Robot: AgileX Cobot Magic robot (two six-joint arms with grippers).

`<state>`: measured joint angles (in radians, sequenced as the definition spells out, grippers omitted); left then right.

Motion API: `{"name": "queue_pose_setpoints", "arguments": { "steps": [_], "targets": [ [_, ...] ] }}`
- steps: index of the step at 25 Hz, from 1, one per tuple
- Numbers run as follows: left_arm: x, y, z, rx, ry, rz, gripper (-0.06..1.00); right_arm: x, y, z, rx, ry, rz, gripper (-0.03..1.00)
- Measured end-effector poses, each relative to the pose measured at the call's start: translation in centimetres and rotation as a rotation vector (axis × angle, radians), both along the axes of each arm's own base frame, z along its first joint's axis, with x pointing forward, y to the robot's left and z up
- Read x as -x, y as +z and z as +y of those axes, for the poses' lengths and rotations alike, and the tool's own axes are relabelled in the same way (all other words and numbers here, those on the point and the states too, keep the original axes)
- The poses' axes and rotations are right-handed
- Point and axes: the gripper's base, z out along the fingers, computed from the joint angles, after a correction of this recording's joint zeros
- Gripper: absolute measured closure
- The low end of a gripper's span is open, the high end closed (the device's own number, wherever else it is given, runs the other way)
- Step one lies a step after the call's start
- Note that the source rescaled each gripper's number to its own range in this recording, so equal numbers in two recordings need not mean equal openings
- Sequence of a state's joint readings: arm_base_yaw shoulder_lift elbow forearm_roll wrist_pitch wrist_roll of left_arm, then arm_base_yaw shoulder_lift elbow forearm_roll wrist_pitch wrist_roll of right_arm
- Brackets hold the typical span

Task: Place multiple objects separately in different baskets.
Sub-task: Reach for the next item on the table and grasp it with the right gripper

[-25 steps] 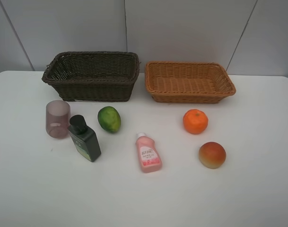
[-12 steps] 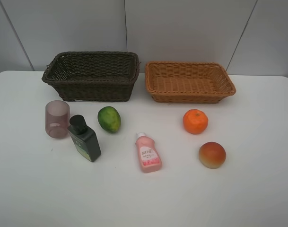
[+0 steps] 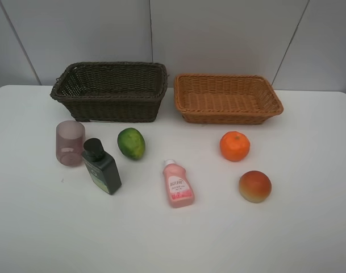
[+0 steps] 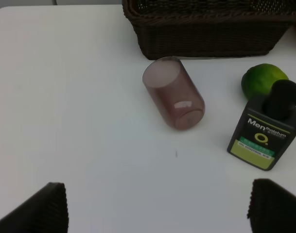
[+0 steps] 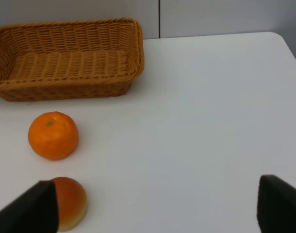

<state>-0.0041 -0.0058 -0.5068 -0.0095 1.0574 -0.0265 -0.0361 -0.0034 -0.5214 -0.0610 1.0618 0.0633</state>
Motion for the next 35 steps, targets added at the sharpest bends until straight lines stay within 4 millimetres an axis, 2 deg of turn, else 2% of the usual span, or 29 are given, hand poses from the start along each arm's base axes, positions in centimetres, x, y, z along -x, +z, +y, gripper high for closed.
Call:
{"name": "queue_pose_setpoints", "arguments": {
  "steps": [4, 9, 12, 16, 22, 24, 29, 35],
  "targets": [
    [0.0, 0.0, 0.0, 0.0, 0.0, 0.0, 0.02, -0.2, 0.5, 0.0, -0.001, 0.0, 0.007, 0.22],
    [0.0, 0.0, 0.0, 0.0, 0.0, 0.0, 0.02, -2.1, 3.4, -0.1, -0.004, 0.001, 0.075, 0.22],
    [0.0, 0.0, 0.0, 0.0, 0.0, 0.0, 0.02, -4.8, 4.7, -0.2, -0.006, 0.001, 0.162, 0.22],
    [0.0, 0.0, 0.0, 0.0, 0.0, 0.001, 0.02, -9.6, 5.4, -0.2, -0.025, 0.006, 0.268, 0.22],
    [0.0, 0.0, 0.0, 0.0, 0.0, 0.001, 0.02, -16.9, 3.7, 0.0, -0.144, -0.037, 0.497, 0.22],
    [0.0, 0.0, 0.0, 0.0, 0.0, 0.001, 0.02, -19.1, 2.9, 0.6, -0.162, -0.029, 0.558, 0.22],
    [0.0, 0.0, 0.0, 0.0, 0.0, 0.001, 0.02, -23.4, 1.2, 5.0, -0.085, 0.125, 0.659, 0.22],
    [0.0, 0.0, 0.0, 0.0, 0.0, 0.001, 0.02, -26.6, -0.8, 9.1, 0.016, 0.236, 0.71, 0.22]
  ]
}}
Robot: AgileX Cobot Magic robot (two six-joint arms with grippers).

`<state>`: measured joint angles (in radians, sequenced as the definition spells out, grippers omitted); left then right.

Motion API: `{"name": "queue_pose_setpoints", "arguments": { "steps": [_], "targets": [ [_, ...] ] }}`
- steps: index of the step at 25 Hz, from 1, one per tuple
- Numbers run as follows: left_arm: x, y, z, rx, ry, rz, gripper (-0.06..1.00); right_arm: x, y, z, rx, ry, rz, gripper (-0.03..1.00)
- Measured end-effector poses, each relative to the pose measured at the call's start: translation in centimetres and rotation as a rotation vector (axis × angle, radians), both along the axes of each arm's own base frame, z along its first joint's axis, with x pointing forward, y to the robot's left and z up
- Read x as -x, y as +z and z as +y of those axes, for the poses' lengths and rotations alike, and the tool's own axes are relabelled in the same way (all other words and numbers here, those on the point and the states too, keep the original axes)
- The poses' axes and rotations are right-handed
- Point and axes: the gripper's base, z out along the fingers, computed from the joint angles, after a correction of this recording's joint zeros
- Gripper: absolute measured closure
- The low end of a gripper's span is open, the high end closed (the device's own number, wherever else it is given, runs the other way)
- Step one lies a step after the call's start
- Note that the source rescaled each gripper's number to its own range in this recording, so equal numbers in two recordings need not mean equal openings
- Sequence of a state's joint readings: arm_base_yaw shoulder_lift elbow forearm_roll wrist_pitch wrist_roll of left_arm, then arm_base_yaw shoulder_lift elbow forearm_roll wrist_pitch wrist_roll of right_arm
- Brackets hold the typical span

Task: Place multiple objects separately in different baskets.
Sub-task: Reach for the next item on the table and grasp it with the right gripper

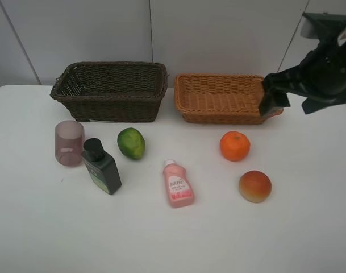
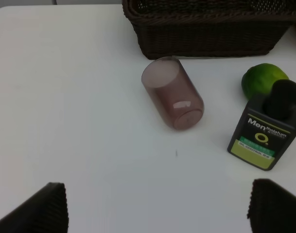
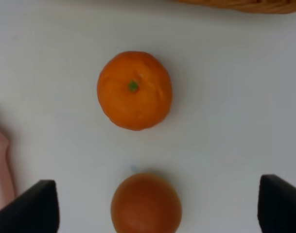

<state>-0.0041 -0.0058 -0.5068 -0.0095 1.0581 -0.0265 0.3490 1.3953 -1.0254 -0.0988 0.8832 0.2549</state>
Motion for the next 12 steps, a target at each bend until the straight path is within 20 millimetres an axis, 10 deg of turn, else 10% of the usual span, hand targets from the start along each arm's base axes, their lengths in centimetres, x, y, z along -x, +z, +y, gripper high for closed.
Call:
{"name": "queue_pose_setpoints", "arguments": {
  "steps": [12],
  "targets": [
    [0.0, 0.0, 0.0, 0.0, 0.0, 0.0, 0.02, -2.8, -4.1, 5.1, -0.033, 0.009, 0.038, 0.22]
  ]
}}
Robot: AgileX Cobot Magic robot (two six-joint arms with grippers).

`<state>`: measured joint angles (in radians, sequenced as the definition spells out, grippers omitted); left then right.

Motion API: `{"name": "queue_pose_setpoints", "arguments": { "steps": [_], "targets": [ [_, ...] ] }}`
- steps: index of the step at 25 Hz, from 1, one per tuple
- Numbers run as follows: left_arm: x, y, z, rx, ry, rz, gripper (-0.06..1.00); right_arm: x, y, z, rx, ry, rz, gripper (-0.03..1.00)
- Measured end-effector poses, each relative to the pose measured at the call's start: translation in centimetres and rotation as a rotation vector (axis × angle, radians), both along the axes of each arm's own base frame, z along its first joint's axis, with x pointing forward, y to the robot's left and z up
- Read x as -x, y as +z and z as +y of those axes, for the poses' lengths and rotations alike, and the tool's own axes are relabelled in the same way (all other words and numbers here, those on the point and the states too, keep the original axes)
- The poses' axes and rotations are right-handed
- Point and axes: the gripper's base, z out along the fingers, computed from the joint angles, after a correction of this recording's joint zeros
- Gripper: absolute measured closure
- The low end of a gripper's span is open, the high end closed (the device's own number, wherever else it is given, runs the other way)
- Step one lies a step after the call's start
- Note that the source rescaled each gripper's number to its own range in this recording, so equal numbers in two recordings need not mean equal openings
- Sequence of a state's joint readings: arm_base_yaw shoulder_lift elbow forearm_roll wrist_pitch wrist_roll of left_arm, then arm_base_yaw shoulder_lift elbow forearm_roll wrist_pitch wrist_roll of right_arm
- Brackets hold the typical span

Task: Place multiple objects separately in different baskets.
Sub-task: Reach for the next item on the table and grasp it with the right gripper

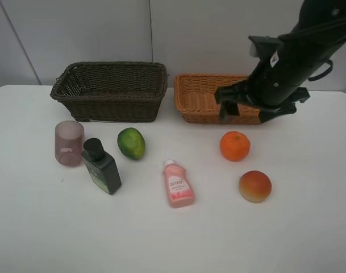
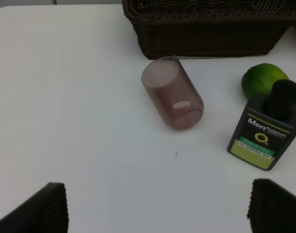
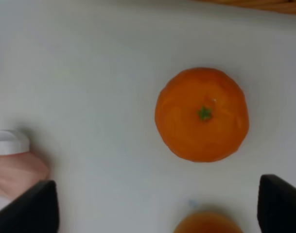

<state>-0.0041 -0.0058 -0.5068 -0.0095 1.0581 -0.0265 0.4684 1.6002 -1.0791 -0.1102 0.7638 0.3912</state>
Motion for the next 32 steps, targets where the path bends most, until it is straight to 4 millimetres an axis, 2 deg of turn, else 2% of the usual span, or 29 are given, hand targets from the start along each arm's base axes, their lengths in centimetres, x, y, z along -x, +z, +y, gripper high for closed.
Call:
{"name": "queue_pose_setpoints", "arguments": {
  "steps": [5, 9, 14, 18, 21, 32],
  "targets": [
    [0.0, 0.0, 0.0, 0.0, 0.0, 0.0, 0.02, -0.5, -1.4, 1.4, -0.008, 0.03, -0.007, 0.22],
    [0.0, 0.0, 0.0, 0.0, 0.0, 0.0, 0.02, -1.0, -2.9, 1.7, 0.003, 0.011, 0.012, 0.22],
    [0.0, 0.0, 0.0, 0.0, 0.0, 0.0, 0.02, -1.6, -4.3, 1.4, 0.062, -0.007, 0.021, 0.2],
    [0.0, 0.0, 0.0, 0.0, 0.0, 0.0, 0.02, -2.1, -4.4, 1.1, 0.069, -0.034, -0.012, 0.06],
    [0.0, 0.0, 0.0, 0.0, 0.0, 0.0, 0.02, -2.6, -4.7, 0.7, 0.061, -0.058, -0.03, 0.02],
    [0.0, 0.0, 0.0, 0.0, 0.0, 0.0, 0.02, -3.9, -7.3, -0.5, 0.094, -0.07, -0.015, 0.01]
  ]
}}
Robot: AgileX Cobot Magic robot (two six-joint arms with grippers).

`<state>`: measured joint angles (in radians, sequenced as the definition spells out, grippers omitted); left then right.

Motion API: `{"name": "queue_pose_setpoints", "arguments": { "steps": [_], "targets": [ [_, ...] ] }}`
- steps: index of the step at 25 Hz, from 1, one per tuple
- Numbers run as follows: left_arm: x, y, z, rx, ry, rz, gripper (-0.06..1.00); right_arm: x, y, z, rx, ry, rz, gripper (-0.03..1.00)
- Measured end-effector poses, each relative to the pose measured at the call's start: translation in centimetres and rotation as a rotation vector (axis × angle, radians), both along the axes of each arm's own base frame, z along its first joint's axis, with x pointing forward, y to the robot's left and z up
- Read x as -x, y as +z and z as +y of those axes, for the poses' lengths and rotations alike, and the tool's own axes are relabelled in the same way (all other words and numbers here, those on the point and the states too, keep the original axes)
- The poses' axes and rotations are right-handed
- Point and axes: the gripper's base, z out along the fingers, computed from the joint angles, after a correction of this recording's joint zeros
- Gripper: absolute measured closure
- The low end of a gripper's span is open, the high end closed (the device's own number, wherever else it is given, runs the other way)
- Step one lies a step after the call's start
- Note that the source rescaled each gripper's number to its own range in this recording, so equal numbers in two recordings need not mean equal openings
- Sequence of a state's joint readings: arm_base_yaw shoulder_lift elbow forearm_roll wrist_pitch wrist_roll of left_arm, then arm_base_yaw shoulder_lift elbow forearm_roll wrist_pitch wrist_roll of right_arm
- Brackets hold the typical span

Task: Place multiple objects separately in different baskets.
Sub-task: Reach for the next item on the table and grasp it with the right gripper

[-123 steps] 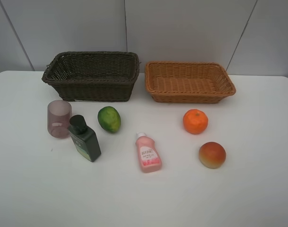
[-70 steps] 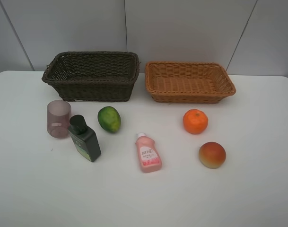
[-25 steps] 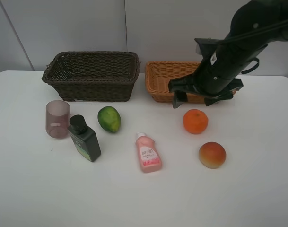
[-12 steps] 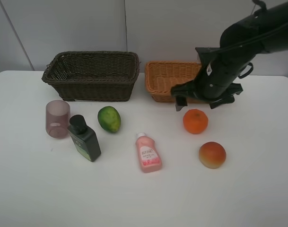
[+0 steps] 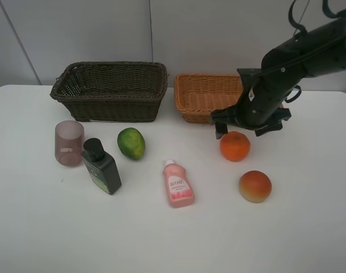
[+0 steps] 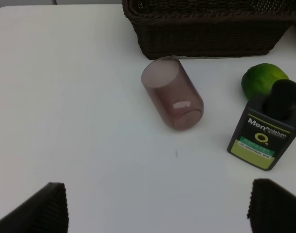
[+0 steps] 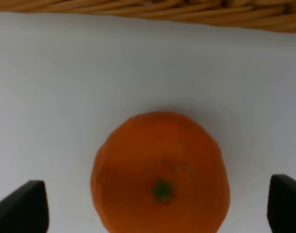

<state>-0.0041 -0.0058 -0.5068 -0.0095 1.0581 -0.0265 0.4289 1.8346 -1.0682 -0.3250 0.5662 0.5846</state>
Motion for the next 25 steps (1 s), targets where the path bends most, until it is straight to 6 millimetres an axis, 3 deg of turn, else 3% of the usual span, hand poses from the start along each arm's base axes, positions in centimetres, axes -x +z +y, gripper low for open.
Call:
{"name": "queue_pose_setpoints", "arguments": {
  "steps": [9, 25],
  "targets": [
    [0.0, 0.0, 0.0, 0.0, 0.0, 0.0, 0.02, -0.6, 0.0, 0.0, -0.036, -0.009, -0.048, 0.01],
    [0.0, 0.0, 0.0, 0.0, 0.0, 0.0, 0.02, -1.1, -3.0, 0.1, -0.019, -0.005, -0.003, 0.01]
  ]
}}
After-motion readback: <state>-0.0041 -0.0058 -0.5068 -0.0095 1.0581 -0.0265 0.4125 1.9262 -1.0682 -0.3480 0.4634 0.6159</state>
